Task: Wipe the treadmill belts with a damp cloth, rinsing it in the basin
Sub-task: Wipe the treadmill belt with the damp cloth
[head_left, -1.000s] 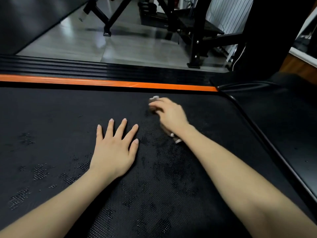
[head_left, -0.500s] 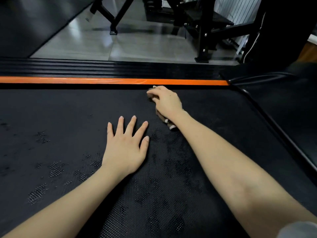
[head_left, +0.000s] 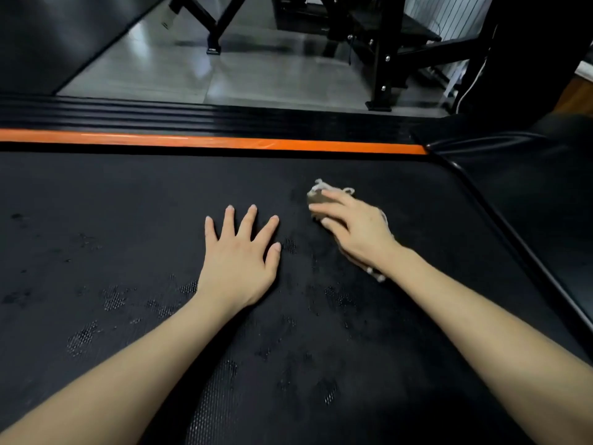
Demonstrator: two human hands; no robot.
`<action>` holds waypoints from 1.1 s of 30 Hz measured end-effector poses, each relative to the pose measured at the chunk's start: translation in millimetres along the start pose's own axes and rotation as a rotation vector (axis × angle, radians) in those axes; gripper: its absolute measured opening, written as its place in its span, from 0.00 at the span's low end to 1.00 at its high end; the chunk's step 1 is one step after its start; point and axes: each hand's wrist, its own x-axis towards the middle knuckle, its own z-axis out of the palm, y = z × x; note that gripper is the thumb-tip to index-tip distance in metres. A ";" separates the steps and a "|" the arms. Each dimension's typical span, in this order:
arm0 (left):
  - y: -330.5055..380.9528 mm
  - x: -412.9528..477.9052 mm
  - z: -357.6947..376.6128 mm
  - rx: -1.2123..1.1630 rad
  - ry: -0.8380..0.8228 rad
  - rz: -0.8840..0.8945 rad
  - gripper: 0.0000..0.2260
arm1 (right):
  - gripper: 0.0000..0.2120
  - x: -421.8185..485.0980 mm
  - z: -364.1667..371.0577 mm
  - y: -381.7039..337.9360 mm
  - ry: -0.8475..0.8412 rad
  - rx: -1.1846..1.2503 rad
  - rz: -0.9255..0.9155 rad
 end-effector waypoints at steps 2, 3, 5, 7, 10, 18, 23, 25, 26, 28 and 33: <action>0.8 0.1 -0.8 0.000 -0.004 -0.001 0.27 | 0.16 -50.6 -5.4 -16.8 0.002 0.035 -0.076; 0.6 0.6 -0.6 -0.003 -0.005 -0.001 0.25 | 0.16 -75.0 -6.8 -23.8 -0.004 0.052 -0.114; 0.5 0.5 -0.8 -0.004 -0.003 -0.006 0.24 | 0.16 -108.5 -11.1 -30.1 -0.044 0.059 -0.175; 1.2 -0.2 -0.8 0.002 0.001 -0.009 0.24 | 0.16 -108.9 -14.3 -24.5 -0.085 0.068 -0.184; 1.6 0.6 -2.1 0.000 -0.030 -0.011 0.24 | 0.15 -62.5 -7.7 -12.6 -0.002 0.062 0.021; -0.6 1.9 -5.9 -0.017 -0.042 -0.006 0.23 | 0.14 -154.3 -4.8 -91.4 0.063 0.120 0.077; 0.4 -16.9 -23.8 -0.148 -0.006 0.000 0.22 | 0.16 -208.1 -24.9 -76.0 -0.034 0.088 0.019; 0.0 -42.9 -32.2 -0.179 0.012 0.026 0.24 | 0.16 -194.7 -33.7 -45.2 0.065 0.040 0.199; -0.4 -60.0 -35.0 -0.181 0.023 0.052 0.26 | 0.16 -187.1 -36.9 -33.4 0.111 0.016 0.325; -1.4 -96.9 -37.1 -0.179 0.034 0.098 0.27 | 0.14 -180.7 -38.3 -31.5 0.161 -0.001 0.503; -3.7 -155.7 -23.0 -0.105 -0.058 0.150 0.25 | 0.15 -225.3 -18.3 -118.0 0.114 0.049 0.285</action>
